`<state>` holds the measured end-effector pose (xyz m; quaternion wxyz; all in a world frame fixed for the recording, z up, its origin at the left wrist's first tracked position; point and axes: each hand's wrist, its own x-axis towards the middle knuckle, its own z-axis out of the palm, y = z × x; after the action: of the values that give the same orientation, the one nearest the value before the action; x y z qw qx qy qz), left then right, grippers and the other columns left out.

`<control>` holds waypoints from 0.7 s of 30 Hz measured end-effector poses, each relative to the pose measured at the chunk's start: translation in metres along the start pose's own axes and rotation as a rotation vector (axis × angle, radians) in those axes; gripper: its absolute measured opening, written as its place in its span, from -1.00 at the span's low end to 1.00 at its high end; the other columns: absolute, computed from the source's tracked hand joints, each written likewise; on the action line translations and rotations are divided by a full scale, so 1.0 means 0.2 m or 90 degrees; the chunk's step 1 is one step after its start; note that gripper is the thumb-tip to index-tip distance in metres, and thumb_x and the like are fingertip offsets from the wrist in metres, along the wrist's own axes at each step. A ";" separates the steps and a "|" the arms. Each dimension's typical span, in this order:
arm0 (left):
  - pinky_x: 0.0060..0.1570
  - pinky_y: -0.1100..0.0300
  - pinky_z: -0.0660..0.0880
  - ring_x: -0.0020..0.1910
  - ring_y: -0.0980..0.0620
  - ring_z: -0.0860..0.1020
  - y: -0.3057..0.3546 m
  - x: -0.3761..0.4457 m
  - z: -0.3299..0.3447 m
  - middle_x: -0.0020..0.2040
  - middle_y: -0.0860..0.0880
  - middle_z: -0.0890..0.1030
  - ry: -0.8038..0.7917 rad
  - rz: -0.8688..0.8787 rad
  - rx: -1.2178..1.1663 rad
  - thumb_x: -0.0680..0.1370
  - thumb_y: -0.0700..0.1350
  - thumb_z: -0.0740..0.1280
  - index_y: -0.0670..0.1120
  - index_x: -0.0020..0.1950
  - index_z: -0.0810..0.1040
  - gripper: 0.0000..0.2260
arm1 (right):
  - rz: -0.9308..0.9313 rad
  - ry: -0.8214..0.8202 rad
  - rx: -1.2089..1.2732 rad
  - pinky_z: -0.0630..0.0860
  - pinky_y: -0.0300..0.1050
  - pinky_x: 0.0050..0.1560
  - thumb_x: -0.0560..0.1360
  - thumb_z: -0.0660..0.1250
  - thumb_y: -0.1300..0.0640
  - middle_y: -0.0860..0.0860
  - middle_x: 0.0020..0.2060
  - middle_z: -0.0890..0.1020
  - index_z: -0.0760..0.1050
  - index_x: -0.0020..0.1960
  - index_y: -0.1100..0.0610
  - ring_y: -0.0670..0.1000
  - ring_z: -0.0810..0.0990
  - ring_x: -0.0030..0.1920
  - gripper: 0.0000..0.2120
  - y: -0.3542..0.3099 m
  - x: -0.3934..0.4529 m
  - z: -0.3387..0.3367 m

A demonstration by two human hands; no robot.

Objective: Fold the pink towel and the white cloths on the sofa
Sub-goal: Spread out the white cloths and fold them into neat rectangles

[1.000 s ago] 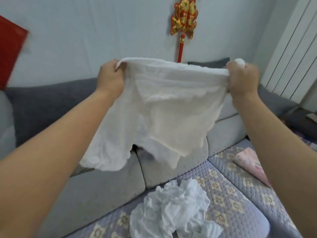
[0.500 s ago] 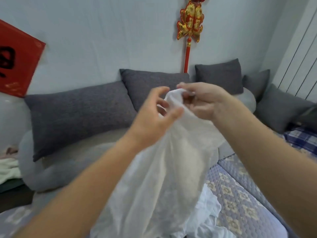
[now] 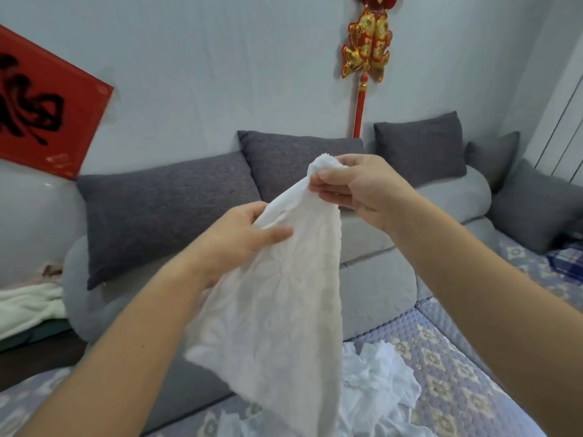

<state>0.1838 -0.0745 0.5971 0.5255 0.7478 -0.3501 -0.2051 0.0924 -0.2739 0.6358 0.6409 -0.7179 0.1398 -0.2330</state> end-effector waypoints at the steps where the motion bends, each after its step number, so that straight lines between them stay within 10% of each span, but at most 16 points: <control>1: -0.33 0.25 0.53 -0.29 0.14 0.64 0.00 0.01 -0.04 -0.19 0.02 0.70 0.015 0.020 0.096 0.52 -0.10 0.50 -0.05 -0.01 0.65 -0.91 | -0.027 0.039 -0.059 0.67 -0.08 0.06 0.58 0.40 0.18 0.15 -0.11 0.74 0.62 0.09 0.26 0.08 0.74 -0.03 -0.84 0.00 0.01 -0.01; 6: -0.15 0.12 0.49 -0.23 0.10 0.56 0.04 0.09 -0.26 -0.15 -0.05 0.69 0.177 0.145 0.191 0.59 -0.13 0.39 -0.02 -0.05 0.67 -0.92 | -0.158 0.223 -0.356 0.39 -0.16 -0.23 0.60 0.31 0.03 -0.10 -0.43 0.50 0.50 -0.32 0.24 -0.10 0.45 -0.37 -0.61 -0.06 0.02 -0.07; 11: -0.11 0.24 0.47 -0.11 0.14 0.57 0.09 0.12 -0.39 -0.10 0.13 0.64 0.226 0.207 0.421 0.58 -0.21 0.29 0.05 -0.01 0.62 -0.82 | -0.154 0.024 -0.112 0.29 -0.07 -0.35 0.63 0.27 0.12 0.06 -0.41 0.33 0.37 -0.33 0.26 -0.02 0.30 -0.44 -0.61 -0.13 -0.06 -0.05; 15: -0.21 0.04 0.54 -0.19 -0.05 0.58 0.07 0.10 -0.40 -0.19 0.01 0.61 0.190 0.173 0.593 0.49 -0.30 0.20 0.00 -0.09 0.59 -0.75 | -0.251 0.107 -0.323 0.18 -0.11 -0.33 0.63 0.25 0.08 -0.02 -0.42 0.22 0.23 -0.33 0.09 -0.12 0.17 -0.44 -0.61 -0.13 -0.04 -0.01; 21: -0.46 0.26 0.32 -0.51 0.10 0.40 0.16 0.09 -0.42 -0.50 0.03 0.50 0.263 0.086 0.165 0.38 -0.43 0.12 -0.13 -0.36 0.55 -0.69 | -0.053 -0.180 -0.295 0.54 -0.19 -0.26 0.59 0.38 0.01 -0.04 -0.14 0.64 0.54 0.00 0.10 -0.10 0.63 -0.24 -0.84 -0.10 -0.08 -0.10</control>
<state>0.2426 -0.0392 0.6583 0.4982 0.8100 -0.3074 0.0343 0.0671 -0.2799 0.6554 0.4625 -0.8760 0.0687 -0.1181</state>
